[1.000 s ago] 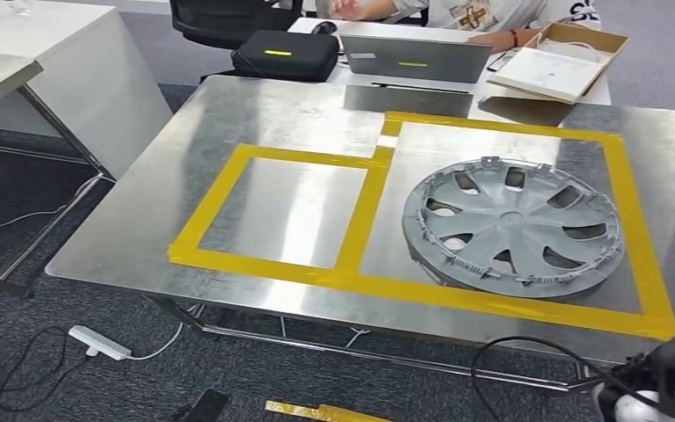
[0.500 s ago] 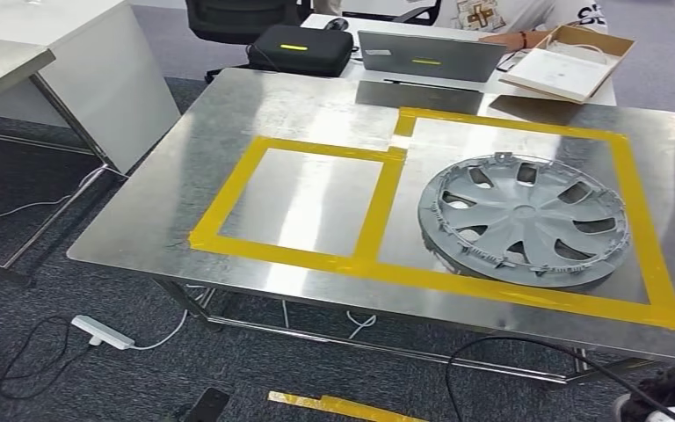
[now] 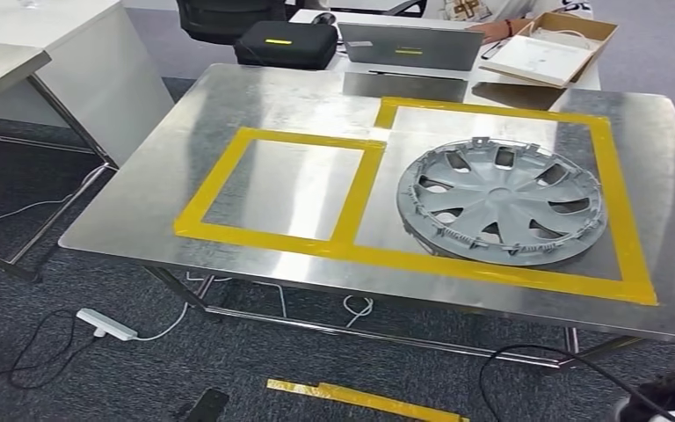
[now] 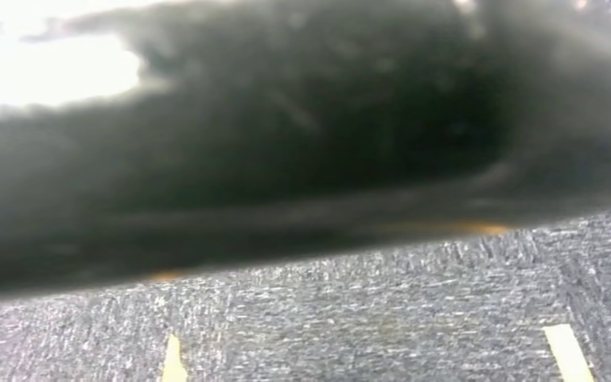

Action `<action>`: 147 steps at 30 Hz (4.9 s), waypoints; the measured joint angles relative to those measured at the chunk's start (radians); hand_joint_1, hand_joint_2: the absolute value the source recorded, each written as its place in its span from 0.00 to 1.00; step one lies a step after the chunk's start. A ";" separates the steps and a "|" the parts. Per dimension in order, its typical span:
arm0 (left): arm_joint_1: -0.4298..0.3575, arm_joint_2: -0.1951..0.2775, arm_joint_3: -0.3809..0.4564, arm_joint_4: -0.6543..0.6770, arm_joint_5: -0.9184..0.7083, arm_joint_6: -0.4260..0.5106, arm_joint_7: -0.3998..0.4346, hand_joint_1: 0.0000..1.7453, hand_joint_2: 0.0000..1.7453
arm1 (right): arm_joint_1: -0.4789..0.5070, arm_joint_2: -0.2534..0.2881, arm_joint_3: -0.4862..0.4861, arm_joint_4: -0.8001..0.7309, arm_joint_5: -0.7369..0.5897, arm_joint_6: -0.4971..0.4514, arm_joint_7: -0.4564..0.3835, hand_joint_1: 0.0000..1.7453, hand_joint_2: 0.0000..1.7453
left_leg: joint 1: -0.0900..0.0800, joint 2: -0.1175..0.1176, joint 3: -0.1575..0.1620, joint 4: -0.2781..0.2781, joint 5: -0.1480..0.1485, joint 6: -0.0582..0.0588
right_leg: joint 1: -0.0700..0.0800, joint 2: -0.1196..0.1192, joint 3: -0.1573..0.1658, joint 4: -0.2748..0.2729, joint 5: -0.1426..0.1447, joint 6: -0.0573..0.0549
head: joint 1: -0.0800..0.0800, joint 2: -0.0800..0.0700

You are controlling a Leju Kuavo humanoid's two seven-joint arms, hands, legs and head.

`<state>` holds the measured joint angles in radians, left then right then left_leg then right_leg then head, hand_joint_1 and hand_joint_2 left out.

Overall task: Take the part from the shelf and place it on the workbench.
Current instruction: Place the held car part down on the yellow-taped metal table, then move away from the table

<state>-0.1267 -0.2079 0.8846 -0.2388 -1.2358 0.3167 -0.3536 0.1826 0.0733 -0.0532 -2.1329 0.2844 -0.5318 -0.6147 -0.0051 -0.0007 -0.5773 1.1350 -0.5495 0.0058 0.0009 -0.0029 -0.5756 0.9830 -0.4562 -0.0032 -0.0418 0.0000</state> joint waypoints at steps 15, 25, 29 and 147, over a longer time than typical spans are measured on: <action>0.000 -0.003 0.000 0.000 -0.001 0.003 0.000 0.00 0.00 | 0.010 0.008 -0.020 -0.008 -0.003 0.006 -0.002 0.00 0.00 | -0.003 0.007 0.027 -0.180 0.107 0.034 | -0.011 0.001 -0.009 0.156 -0.100 0.062 | 0.009 0.000; 0.000 -0.001 0.000 0.000 -0.001 0.003 0.000 0.00 0.00 | 0.010 0.011 -0.021 -0.008 -0.002 0.006 -0.002 0.00 0.00 | 0.001 0.003 -0.055 0.005 -0.013 -0.019 | -0.013 -0.001 0.075 -0.032 -0.035 0.003 | 0.002 0.000; 0.000 0.000 0.000 0.000 -0.001 0.003 0.000 0.00 0.00 | 0.010 0.015 -0.022 -0.008 -0.003 0.007 -0.002 0.00 0.00 | 0.005 0.003 -0.053 0.093 -0.041 -0.018 | -0.008 -0.001 0.038 -0.024 -0.013 -0.001 | 0.001 0.000; 0.051 0.000 0.255 0.000 0.115 0.056 -0.066 0.00 0.00 | -0.215 0.143 -0.968 1.891 0.735 0.274 0.513 0.00 0.00 | 0.005 0.019 -0.004 -0.006 -0.029 -0.014 | -0.008 -0.004 0.056 -0.018 -0.022 -0.006 | 0.002 0.000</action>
<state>-0.0752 -0.2080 1.1395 -0.2388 -1.1204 0.3727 -0.4197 -0.0320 0.2159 -1.0212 -0.2421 1.0196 -0.2582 -0.1022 -0.0002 0.0185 -0.5816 1.1288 -0.5788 -0.0084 -0.0074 -0.0072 -0.5193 0.9648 -0.4786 -0.0095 -0.0400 0.0000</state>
